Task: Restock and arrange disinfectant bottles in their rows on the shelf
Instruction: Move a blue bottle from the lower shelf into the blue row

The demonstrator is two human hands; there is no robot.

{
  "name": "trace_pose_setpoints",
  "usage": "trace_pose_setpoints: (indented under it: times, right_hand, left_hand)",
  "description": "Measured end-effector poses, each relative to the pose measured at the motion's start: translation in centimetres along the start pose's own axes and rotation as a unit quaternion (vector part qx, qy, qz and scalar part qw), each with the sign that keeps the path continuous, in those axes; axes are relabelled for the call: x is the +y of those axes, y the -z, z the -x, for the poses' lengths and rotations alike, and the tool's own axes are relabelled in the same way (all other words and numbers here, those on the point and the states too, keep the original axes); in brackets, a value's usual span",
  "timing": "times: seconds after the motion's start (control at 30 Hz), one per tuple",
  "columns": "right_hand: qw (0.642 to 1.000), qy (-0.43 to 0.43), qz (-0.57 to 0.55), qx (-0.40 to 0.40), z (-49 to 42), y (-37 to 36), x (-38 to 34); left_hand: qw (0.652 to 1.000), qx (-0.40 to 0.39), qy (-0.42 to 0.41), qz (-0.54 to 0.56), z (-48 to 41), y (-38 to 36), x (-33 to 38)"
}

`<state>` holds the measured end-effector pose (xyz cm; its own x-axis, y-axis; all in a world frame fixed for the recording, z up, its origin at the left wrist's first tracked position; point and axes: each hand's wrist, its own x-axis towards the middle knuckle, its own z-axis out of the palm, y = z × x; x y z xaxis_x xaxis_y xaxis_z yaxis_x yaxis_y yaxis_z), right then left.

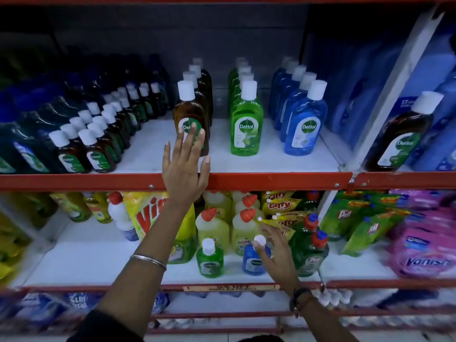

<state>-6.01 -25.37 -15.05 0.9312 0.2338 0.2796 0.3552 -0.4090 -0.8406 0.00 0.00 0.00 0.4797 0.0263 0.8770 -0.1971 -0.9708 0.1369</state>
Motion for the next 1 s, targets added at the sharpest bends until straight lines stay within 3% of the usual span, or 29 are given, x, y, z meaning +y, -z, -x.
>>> trace_pose_setpoints:
  times: [0.23,0.47,0.73,1.0]
  right_hand:
    - [0.995,-0.084,-0.036,-0.026,0.0,-0.6,1.1]
    - [0.994,-0.086,-0.065,-0.031,-1.3,1.0,-0.3]
    - [0.989,0.018,-0.141,0.036,-4.7,6.5,-8.2]
    - [0.956,0.162,-0.201,0.141,-9.5,14.4,-17.7]
  left_hand:
    - [0.998,0.025,-0.018,-0.062,0.1,-0.7,-0.3]
    - [0.997,0.019,-0.017,-0.070,0.0,-0.7,-0.3]
    - [0.998,0.001,-0.004,-0.064,0.0,-0.5,-0.2]
    - [0.998,-0.009,-0.008,-0.056,-0.1,-0.2,-0.1]
